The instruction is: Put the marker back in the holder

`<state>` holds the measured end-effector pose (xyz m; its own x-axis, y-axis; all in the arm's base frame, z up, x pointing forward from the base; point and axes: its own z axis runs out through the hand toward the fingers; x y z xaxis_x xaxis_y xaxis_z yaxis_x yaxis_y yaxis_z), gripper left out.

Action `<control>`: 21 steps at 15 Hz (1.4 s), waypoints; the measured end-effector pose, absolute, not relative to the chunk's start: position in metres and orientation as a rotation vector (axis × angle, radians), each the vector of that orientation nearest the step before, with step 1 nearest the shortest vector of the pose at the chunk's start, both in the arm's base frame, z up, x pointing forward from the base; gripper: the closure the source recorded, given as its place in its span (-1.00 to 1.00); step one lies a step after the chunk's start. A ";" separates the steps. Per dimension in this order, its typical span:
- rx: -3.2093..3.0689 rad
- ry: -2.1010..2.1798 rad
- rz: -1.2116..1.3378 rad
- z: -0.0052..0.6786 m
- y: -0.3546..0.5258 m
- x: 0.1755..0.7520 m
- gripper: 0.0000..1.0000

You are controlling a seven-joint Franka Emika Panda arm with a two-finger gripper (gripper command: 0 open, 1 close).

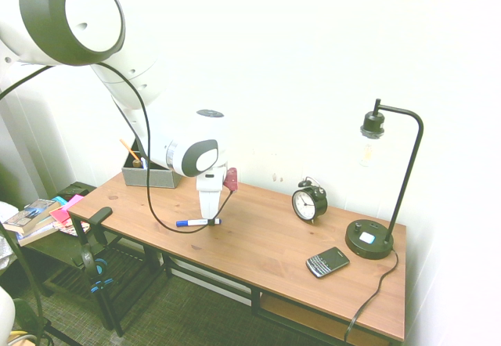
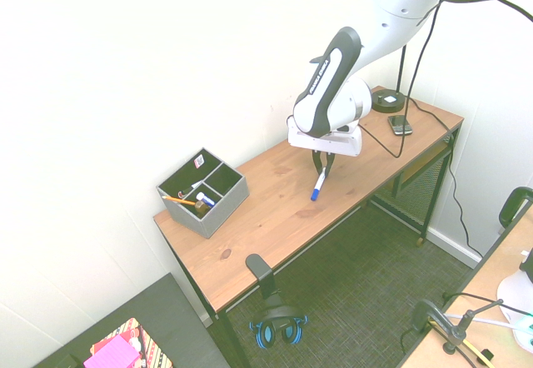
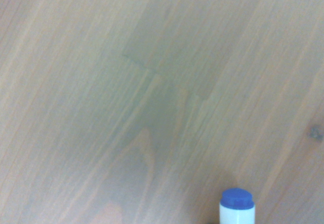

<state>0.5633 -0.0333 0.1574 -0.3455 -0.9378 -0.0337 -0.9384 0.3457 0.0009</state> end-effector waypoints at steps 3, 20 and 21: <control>-1.799 2.534 0.023 0.161 -0.029 0.567 1.00; -2.212 1.825 -1.256 0.288 0.276 0.569 1.00; -2.222 1.793 -1.258 0.280 0.287 0.564 1.00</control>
<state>0.5636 0.2870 0.2802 0.0146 -0.8270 0.5620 -0.8100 -0.3393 -0.4783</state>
